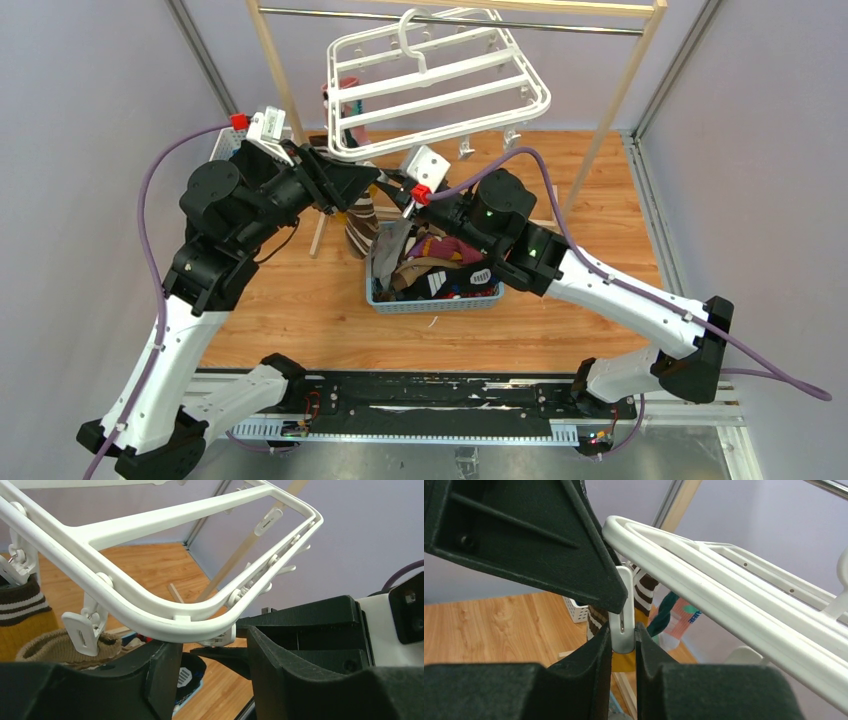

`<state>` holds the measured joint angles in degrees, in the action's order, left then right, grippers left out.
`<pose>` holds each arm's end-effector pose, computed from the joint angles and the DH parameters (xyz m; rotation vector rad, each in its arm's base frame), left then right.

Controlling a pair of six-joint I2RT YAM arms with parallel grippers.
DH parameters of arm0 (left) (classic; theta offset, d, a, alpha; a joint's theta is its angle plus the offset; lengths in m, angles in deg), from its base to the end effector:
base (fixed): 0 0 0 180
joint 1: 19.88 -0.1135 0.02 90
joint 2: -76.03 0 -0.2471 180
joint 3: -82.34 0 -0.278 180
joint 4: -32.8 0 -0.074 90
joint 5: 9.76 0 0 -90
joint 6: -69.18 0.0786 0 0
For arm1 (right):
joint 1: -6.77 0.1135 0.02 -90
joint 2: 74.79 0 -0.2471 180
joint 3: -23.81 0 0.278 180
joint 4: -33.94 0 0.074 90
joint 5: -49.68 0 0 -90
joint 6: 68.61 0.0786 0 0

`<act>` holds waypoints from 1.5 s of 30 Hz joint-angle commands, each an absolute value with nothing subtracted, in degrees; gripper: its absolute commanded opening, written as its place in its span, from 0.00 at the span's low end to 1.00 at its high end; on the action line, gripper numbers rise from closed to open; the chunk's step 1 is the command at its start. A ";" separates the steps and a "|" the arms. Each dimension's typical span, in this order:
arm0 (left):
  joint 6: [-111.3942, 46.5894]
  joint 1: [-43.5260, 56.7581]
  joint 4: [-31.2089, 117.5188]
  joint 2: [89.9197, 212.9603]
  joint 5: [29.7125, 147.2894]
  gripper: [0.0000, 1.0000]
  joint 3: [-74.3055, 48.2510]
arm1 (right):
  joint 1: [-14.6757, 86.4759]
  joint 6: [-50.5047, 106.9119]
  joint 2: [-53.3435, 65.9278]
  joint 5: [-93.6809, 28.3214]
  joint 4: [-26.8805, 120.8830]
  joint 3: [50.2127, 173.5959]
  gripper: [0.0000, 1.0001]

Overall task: Clip the socks to the hanger
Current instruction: Open the clamp at the hanger.

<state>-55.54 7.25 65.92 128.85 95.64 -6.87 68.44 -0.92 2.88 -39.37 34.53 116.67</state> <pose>0.2032 -0.1276 0.4941 0.1264 1.5794 -1.0586 0.1807 0.3379 0.4662 -0.9070 0.9862 0.5942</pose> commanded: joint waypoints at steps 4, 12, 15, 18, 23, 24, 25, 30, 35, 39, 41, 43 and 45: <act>-57.45 7.14 61.22 127.32 94.83 0.51 -8.24 | 70.55 8.22 2.11 -45.76 28.16 114.19 0.00; -58.44 7.12 62.11 126.52 91.39 0.51 -8.59 | 75.54 10.45 3.19 -58.01 21.95 111.42 0.00; -59.58 7.14 63.74 125.94 90.01 0.56 -9.46 | 77.21 10.49 4.15 -61.82 18.43 110.65 0.00; -59.96 7.13 63.76 125.31 90.27 0.58 -10.38 | 78.38 10.53 5.64 -65.98 17.77 111.65 0.00; -60.37 7.10 64.24 124.82 90.35 0.58 -10.51 | 79.66 10.26 7.23 -69.38 16.81 112.87 0.00; -60.33 7.15 64.28 124.62 90.29 0.58 -10.71 | 79.86 10.09 7.50 -69.64 16.72 113.11 0.00; -60.29 7.11 64.29 124.62 90.27 0.58 -10.74 | 80.06 9.87 7.90 -70.08 16.63 113.42 0.00; -59.85 7.10 64.99 124.54 89.95 0.53 -10.84 | 80.69 9.32 8.54 -71.36 15.99 113.90 0.00; -59.93 7.15 65.04 124.21 90.30 0.51 -11.83 | 80.85 10.31 8.40 -70.44 15.46 113.66 0.00; -59.85 7.11 64.74 124.56 90.35 0.50 -11.68 | 81.28 10.15 8.35 -70.30 14.95 113.74 0.00; -59.68 7.08 64.47 124.97 90.28 0.49 -11.63 | 81.51 9.67 8.63 -70.33 14.97 114.06 0.00; -59.58 7.10 64.46 125.47 89.95 0.49 -11.35 | 82.03 9.03 9.03 -70.71 14.86 114.50 0.00; -59.18 7.10 64.48 126.04 89.97 0.47 -10.97 | 82.29 9.00 9.15 -70.68 15.07 114.55 0.00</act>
